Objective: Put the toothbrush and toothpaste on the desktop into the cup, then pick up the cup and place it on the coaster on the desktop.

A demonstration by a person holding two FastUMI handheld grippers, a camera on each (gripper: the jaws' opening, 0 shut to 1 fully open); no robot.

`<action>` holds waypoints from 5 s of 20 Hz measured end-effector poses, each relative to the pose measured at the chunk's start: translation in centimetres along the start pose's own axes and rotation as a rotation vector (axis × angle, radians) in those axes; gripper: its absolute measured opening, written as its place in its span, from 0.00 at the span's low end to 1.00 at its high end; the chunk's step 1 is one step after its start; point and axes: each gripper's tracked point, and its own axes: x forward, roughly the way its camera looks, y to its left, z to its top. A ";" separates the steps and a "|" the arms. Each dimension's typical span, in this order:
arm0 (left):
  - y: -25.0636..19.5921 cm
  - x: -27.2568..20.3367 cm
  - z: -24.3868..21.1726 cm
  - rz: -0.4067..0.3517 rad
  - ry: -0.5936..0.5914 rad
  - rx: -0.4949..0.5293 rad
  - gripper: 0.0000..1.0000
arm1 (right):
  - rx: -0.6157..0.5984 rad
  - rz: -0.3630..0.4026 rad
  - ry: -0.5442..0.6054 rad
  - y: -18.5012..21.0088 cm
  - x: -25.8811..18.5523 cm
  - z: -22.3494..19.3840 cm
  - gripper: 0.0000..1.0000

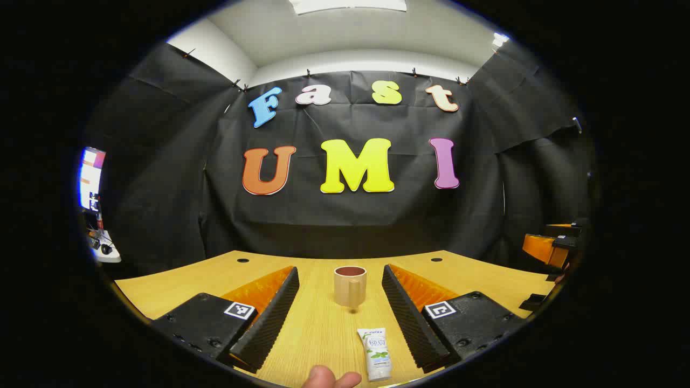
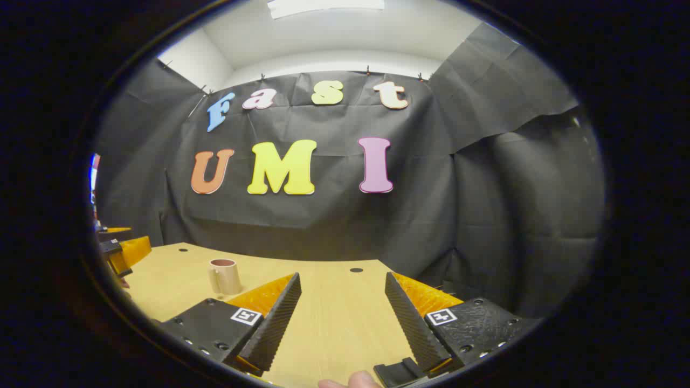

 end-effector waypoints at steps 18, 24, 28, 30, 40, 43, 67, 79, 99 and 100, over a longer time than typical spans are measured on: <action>2.0 0.9 -1.6 0.057 0.037 -0.039 0.98 | -0.001 0.020 0.011 1.9 0.9 -0.7 0.95; 2.0 0.8 -2.0 0.070 0.060 -0.051 0.98 | 0.024 0.049 0.025 3.1 0.8 -0.9 0.97; 1.0 0.7 -2.7 0.033 0.101 -0.067 0.98 | 0.028 0.074 0.026 4.0 0.7 -0.9 0.95; 0.5 0.7 -3.1 0.018 0.128 -0.069 0.98 | 0.026 0.078 0.024 4.1 0.7 -0.8 0.95; -3.0 -0.1 -9.7 -0.086 0.440 -0.090 1.00 | 0.043 0.091 0.091 3.5 0.4 -2.6 0.95; -3.9 -0.2 -11.6 -0.111 0.543 -0.089 0.99 | 0.056 0.101 0.130 3.4 0.3 -3.6 0.95; -3.7 0.1 -17.9 -0.081 0.879 0.032 0.43 | 0.065 0.227 0.282 6.9 0.4 -7.5 0.95; -1.2 0.1 -16.1 -0.025 0.805 0.031 0.39 | 0.036 0.328 0.406 10.7 -0.4 -10.8 0.94; 2.9 3.8 -4.2 -0.034 0.468 -0.132 0.35 | 0.053 0.253 0.771 15.9 2.7 -18.7 0.75; 3.1 4.0 -3.6 -0.037 0.451 -0.135 0.35 | 0.063 0.241 0.785 16.1 2.9 -19.1 0.70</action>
